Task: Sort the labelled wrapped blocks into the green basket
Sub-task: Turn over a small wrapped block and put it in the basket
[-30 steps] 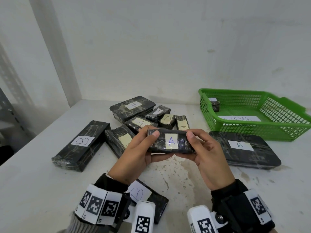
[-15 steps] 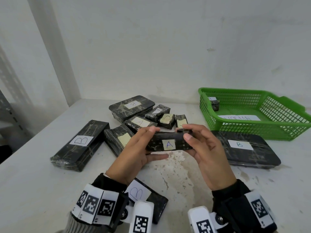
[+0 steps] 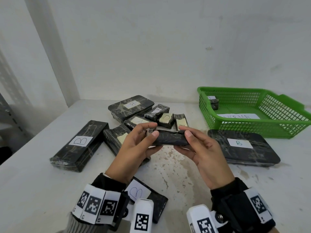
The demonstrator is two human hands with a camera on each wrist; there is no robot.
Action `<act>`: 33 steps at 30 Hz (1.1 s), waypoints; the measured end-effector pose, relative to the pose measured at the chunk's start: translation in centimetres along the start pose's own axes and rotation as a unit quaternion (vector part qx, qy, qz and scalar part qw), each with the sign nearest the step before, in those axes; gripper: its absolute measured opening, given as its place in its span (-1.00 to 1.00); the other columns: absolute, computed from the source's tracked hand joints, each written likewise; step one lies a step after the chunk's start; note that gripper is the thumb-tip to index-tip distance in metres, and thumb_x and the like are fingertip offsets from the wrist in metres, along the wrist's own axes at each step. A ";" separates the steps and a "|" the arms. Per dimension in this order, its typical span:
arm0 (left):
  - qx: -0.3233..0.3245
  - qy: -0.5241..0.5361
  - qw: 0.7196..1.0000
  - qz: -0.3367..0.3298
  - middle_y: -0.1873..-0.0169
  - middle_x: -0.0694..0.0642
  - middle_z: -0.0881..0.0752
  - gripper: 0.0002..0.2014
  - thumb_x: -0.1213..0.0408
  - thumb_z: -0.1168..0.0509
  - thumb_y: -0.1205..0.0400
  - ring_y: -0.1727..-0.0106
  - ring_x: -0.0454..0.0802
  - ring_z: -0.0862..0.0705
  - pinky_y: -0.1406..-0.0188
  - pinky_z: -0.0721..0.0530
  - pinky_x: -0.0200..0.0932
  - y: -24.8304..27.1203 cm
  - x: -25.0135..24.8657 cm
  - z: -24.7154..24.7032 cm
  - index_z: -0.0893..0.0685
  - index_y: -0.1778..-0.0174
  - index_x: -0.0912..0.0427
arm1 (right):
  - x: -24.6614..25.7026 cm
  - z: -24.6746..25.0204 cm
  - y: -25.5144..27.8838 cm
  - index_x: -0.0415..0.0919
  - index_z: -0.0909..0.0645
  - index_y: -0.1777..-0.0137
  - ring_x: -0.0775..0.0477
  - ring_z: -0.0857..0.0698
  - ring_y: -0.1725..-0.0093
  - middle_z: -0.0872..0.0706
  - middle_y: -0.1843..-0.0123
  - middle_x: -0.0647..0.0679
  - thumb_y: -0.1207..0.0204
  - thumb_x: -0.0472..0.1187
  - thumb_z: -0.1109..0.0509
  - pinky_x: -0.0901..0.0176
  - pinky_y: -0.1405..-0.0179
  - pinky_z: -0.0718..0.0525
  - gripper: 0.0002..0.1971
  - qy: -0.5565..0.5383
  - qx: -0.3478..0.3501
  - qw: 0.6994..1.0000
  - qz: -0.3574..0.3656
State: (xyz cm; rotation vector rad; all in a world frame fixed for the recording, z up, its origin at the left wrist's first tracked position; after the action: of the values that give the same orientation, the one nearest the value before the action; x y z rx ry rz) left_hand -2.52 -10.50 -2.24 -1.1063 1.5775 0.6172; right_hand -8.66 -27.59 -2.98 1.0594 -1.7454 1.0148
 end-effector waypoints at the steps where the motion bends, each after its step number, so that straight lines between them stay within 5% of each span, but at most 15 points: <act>1: 0.001 -0.005 1.000 -0.003 -0.09 0.45 -0.68 -0.61 0.20 -0.34 -0.52 -0.17 0.17 -0.71 -0.11 -0.76 -0.09 0.0 0.0 0.1 -0.64 -0.24 0.27 | 0.0 0.0 0.0 -0.19 -0.77 -0.13 -0.09 -0.80 -0.10 -0.83 -0.06 -0.13 -0.46 -0.11 -0.39 0.15 0.03 -0.78 -0.69 -0.003 0.001 1.000 -0.003; 4: 0.005 0.004 1.000 -0.008 -0.21 0.54 -0.62 -0.67 0.27 -0.32 -0.55 -0.16 0.18 -0.69 -0.13 -0.76 -0.08 0.1 -0.2 0.3 -0.66 -0.20 0.32 | 0.0 -0.2 0.0 -0.16 -0.74 -0.20 -0.08 -0.79 -0.15 -0.83 -0.12 -0.14 -0.39 0.11 -0.38 0.14 -0.01 -0.77 -0.52 -0.009 0.010 1.000 -0.019; 11: 0.029 0.016 0.999 -0.010 -0.07 0.27 -0.72 -0.68 0.17 -0.30 -0.56 -0.13 0.09 -0.73 -0.11 -0.75 -0.04 -0.1 0.0 0.3 -0.69 -0.17 0.25 | 0.2 0.0 -0.1 -0.28 -0.77 -0.07 -0.13 -0.81 -0.01 -0.82 -0.01 -0.24 -0.50 -0.13 -0.35 0.14 0.11 -0.79 -0.71 0.000 -0.009 1.000 0.018; 18: 0.028 0.008 0.999 -0.035 0.02 0.20 -0.76 -0.78 0.25 -0.29 -0.56 -0.07 0.07 -0.75 -0.09 -0.77 0.01 -0.1 0.0 0.4 -0.72 -0.04 0.25 | 0.3 0.0 -0.2 -0.22 -0.75 -0.12 -0.07 -0.81 -0.07 -0.83 -0.04 -0.16 -0.37 0.08 -0.40 0.15 0.03 -0.77 -0.55 -0.015 0.018 1.000 -0.013; 22: 0.033 0.022 0.999 -0.020 -0.11 0.28 -0.74 -0.74 0.22 -0.33 -0.56 -0.15 0.11 -0.72 -0.20 -0.74 0.09 -0.1 0.0 0.3 -0.70 -0.10 0.26 | 0.0 0.0 -0.1 -0.25 -0.75 -0.07 -0.08 -0.81 -0.05 -0.80 0.05 -0.15 -0.45 -0.16 -0.41 0.10 0.03 -0.78 -0.74 0.011 0.006 1.000 0.023; 26: 0.035 0.018 0.999 -0.007 -0.06 0.34 -0.72 -0.75 0.28 -0.41 -0.51 -0.11 0.12 -0.74 -0.16 -0.76 -0.01 -0.2 0.3 0.1 -0.70 -0.08 0.27 | -0.1 0.2 0.0 -0.25 -0.76 -0.02 -0.06 -0.81 0.01 -0.80 0.12 -0.10 -0.44 -0.19 -0.42 0.09 0.08 -0.79 -0.78 0.021 -0.008 0.999 0.032; 30: 0.002 0.016 1.000 -0.009 0.04 0.26 -0.73 -0.90 0.48 -0.34 -0.62 -0.02 0.12 -0.75 -0.05 -0.79 -0.07 -0.4 0.6 0.4 -0.67 -0.02 0.30 | -0.2 -0.2 0.1 -0.21 -0.74 -0.14 -0.07 -0.79 -0.13 -0.79 -0.05 -0.16 -0.40 -0.11 -0.45 0.08 -0.05 -0.77 -0.67 0.028 0.016 0.999 0.005; 33: -0.005 0.028 1.000 -0.010 0.01 0.28 -0.73 -0.84 0.34 -0.34 -0.58 -0.04 0.13 -0.74 -0.04 -0.79 -0.07 -0.4 0.3 0.5 -0.67 -0.04 0.29 | -0.2 -0.3 0.2 -0.21 -0.68 -0.26 -0.09 -0.77 -0.21 -0.78 -0.19 -0.18 -0.37 -0.15 -0.49 0.14 -0.10 -0.76 -0.57 0.016 0.032 0.999 -0.015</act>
State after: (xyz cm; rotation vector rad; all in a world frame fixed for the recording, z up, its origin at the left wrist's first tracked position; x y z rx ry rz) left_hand -1.95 -10.41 -2.61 -1.1544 1.6113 0.5866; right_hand -8.70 -27.19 -3.10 1.0996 -1.6758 1.0693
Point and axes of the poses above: each hand's wrist, its own y-axis away from the middle knuckle, its own z-axis out of the back of the hand, x = y × z, the point moved 1 cm from there along -y, towards the middle knuckle
